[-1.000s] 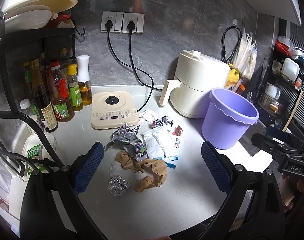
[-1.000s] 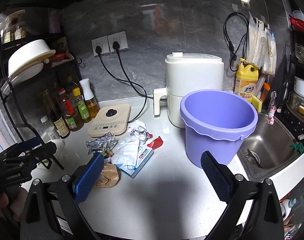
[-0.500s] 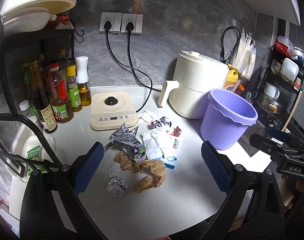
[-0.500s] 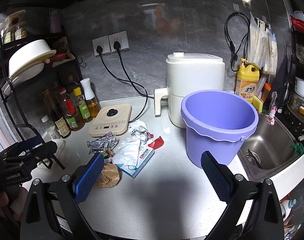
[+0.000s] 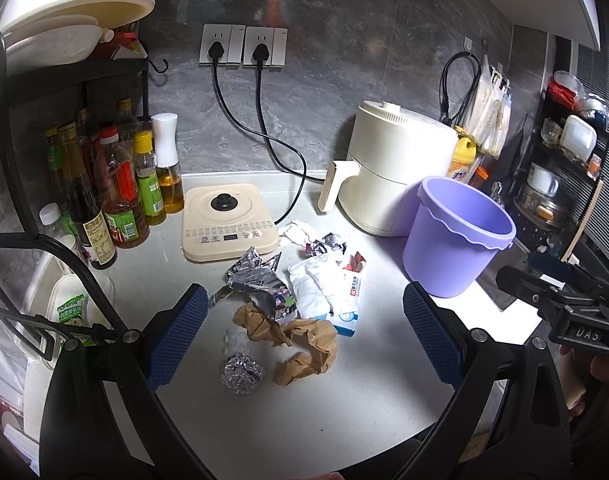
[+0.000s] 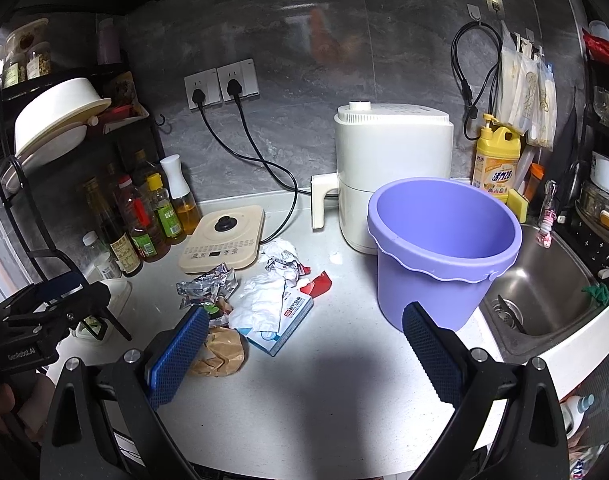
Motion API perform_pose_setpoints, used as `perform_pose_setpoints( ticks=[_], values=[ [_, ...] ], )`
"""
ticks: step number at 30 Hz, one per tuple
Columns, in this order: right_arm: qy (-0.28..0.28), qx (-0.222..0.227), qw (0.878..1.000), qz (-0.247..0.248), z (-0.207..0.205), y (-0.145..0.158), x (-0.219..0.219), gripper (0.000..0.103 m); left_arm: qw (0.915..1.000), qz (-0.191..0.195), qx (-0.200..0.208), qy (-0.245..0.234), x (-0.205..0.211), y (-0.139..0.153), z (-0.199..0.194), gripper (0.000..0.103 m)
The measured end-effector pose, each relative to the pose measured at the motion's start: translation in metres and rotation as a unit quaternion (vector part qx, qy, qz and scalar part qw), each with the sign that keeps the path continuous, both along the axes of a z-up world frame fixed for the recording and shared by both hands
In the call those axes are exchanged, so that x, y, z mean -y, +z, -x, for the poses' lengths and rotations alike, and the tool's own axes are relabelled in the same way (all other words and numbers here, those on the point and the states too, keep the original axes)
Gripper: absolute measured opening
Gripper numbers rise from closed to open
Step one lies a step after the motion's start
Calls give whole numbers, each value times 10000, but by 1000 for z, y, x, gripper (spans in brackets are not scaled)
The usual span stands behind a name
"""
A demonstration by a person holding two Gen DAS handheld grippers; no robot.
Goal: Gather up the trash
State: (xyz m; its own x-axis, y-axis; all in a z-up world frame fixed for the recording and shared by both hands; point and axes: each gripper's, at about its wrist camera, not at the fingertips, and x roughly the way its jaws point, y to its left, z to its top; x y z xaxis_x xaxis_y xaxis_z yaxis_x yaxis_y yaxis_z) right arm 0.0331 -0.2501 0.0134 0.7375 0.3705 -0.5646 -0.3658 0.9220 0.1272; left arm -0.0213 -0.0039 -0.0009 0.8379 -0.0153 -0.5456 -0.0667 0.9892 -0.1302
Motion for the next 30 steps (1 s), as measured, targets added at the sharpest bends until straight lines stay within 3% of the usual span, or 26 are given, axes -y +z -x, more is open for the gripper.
perform_pose_setpoints(
  ticks=[12,17,24,30],
  values=[
    [162,-282,9995,37,-11,-10,-6,95,9991,403,39,-94,-15,-14,0,97],
    [304,-478,9984,58,-21,-22,-10,94,9985,505,-193,48,-23,-31,-8,90],
    [687,-790,9944,139,-40,-43,-28,83,9939,712,-706,453,-42,-64,-19,76],
    [1032,-1111,9883,160,-55,-60,-50,76,9899,818,-952,656,-51,-80,-23,74]
  ],
)
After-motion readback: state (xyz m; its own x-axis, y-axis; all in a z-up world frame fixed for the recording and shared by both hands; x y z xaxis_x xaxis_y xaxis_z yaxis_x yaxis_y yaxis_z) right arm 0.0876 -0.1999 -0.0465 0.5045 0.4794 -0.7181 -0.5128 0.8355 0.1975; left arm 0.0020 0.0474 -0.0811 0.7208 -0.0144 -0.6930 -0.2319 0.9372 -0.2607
